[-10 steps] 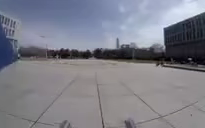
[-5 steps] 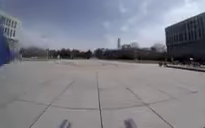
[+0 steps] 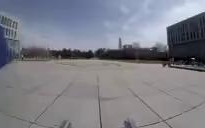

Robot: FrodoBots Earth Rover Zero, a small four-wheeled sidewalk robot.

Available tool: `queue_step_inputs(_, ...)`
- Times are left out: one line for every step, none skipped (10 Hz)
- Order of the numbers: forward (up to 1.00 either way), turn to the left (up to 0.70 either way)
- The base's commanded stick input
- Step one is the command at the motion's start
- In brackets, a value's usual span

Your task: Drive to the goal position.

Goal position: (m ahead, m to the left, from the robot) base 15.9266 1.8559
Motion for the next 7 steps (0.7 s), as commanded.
queue_step_inputs(0.85, 0.00)
queue_step_inputs(0.85, 0.00)
queue_step_inputs(0.85, 0.00)
queue_step_inputs(0.85, 0.00)
queue_step_inputs(0.85, 0.00)
queue_step_inputs(0.85, 0.00)
queue_step_inputs(0.85, 0.00)
